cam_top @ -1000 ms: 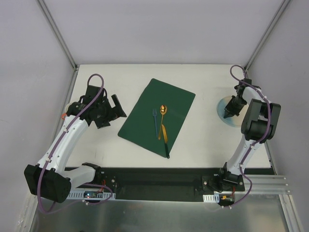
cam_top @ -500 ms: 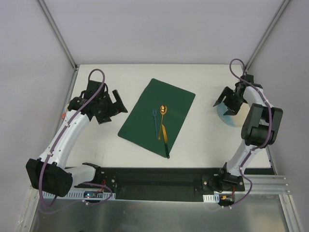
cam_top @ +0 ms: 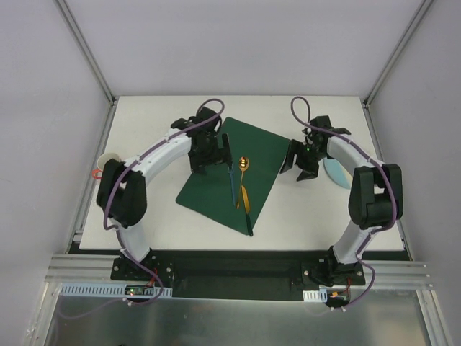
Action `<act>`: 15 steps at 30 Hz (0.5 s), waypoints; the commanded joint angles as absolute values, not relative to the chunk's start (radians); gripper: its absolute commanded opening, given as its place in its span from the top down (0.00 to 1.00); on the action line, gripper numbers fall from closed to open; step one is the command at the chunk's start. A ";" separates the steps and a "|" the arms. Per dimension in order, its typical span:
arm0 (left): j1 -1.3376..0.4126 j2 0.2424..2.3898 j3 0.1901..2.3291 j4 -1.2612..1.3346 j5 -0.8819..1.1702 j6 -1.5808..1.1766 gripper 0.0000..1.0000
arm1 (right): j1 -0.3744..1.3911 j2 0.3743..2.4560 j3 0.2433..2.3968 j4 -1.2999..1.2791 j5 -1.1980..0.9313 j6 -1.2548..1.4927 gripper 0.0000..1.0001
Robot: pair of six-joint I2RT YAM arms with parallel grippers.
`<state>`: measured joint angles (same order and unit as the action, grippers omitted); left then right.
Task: Set the dinner table for one person
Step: Pick up the spoon from the napkin.
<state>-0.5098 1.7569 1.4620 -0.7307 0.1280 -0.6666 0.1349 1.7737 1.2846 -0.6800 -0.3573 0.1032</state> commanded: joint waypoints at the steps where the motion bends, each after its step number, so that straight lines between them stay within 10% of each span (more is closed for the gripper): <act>1: -0.572 1.895 1.597 -0.782 0.057 -0.728 0.01 | 0.169 1.636 1.244 -0.738 -0.299 0.107 0.26; 15: -0.745 2.172 1.862 -0.919 -0.101 -0.870 0.01 | 0.192 1.306 1.181 -0.913 -0.061 0.127 0.28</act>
<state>-0.7238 2.1475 1.8397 -0.8471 -0.0357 -0.7925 0.1871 1.4220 1.1828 -0.8436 -0.1280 0.1055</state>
